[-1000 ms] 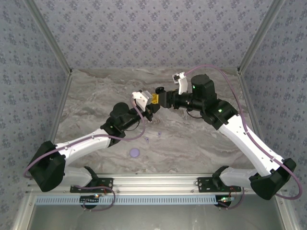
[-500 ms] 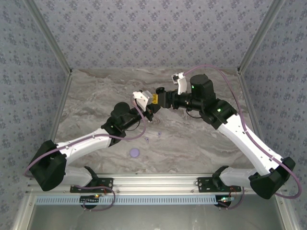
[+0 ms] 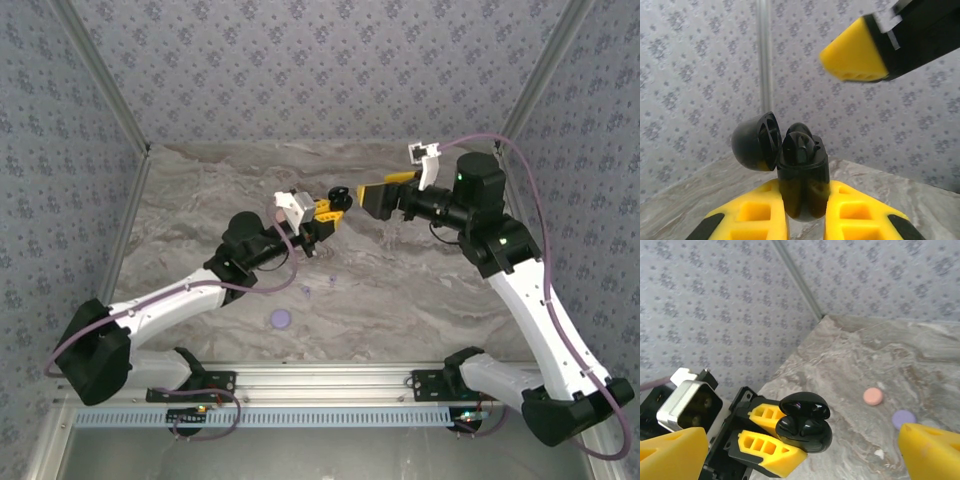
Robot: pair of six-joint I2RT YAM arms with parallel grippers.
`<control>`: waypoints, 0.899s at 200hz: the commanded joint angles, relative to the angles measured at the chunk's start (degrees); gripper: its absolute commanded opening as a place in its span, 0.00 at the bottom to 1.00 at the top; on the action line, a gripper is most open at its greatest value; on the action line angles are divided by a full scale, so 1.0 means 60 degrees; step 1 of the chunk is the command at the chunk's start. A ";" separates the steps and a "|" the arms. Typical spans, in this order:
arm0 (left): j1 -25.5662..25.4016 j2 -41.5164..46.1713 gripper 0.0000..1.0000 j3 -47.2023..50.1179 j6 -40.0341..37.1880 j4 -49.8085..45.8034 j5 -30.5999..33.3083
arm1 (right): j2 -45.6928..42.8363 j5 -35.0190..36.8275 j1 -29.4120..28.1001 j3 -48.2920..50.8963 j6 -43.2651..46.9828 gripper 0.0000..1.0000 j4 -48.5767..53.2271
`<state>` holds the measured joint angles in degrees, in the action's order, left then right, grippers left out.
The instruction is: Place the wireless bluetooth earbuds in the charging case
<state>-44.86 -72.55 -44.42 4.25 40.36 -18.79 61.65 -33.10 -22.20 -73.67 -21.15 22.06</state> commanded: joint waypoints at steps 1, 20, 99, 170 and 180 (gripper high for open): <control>0.0139 0.0257 0.00 -0.0002 0.0258 0.0311 -0.1523 | 0.0506 -0.1448 -0.0081 0.0310 -0.0298 1.00 -0.0616; 0.0158 0.0191 0.00 -0.0168 0.0259 0.0098 -0.1977 | 0.0828 -0.1770 -0.0349 0.0210 -0.0361 1.00 -0.0876; 0.0186 -0.0122 0.00 -0.0374 0.0396 -0.0031 -0.1724 | 0.1194 -0.2441 -0.1116 -0.0426 -0.0311 1.00 -0.0567; 0.0328 -0.0326 0.00 -0.0379 0.0616 -0.0045 -0.1442 | 0.0525 -0.1831 -0.1310 -0.0032 0.0017 1.00 0.0170; 0.0353 -0.0340 0.00 -0.0374 0.0682 -0.0018 -0.1452 | 0.0479 -0.1645 -0.1300 0.0002 0.0101 1.00 0.0312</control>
<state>-43.55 -73.89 -44.62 6.79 39.18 -28.88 66.30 -44.03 -29.32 -74.06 -22.17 20.27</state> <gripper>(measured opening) 0.175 0.998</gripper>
